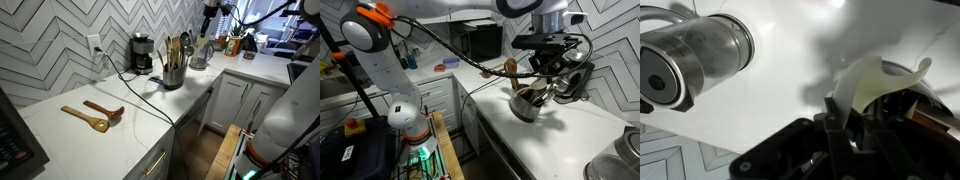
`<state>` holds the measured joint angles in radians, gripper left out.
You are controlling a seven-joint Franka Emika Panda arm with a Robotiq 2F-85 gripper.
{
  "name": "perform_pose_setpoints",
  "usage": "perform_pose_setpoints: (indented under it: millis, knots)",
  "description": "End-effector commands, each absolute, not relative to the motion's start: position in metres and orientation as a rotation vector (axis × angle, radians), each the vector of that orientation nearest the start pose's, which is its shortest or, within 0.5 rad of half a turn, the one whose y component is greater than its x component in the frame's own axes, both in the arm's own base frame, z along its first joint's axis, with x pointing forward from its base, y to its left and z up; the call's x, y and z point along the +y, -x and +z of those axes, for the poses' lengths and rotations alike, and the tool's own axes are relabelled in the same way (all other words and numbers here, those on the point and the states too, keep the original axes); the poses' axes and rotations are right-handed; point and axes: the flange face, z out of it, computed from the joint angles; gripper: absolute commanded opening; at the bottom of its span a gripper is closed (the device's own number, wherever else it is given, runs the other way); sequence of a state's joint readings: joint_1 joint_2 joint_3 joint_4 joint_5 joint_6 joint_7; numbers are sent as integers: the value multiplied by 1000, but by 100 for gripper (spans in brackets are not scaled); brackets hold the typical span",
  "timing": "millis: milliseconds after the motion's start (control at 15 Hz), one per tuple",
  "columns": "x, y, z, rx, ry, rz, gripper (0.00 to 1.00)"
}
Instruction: Pick up the white spoon, then place it on the counter
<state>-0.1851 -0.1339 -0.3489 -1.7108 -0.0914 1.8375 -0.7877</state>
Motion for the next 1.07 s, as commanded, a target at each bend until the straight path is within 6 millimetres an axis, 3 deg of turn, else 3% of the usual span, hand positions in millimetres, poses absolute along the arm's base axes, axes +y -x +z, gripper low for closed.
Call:
perform_pose_setpoints:
  millis: [0, 533, 1000]
  knots:
    - [-307, -456, 622, -559, 3231, -197, 2]
    - [-373, -448, 540, -716, 3053, -19, 2]
    - [-403, -455, 462, -468, 2951, -34, 2]
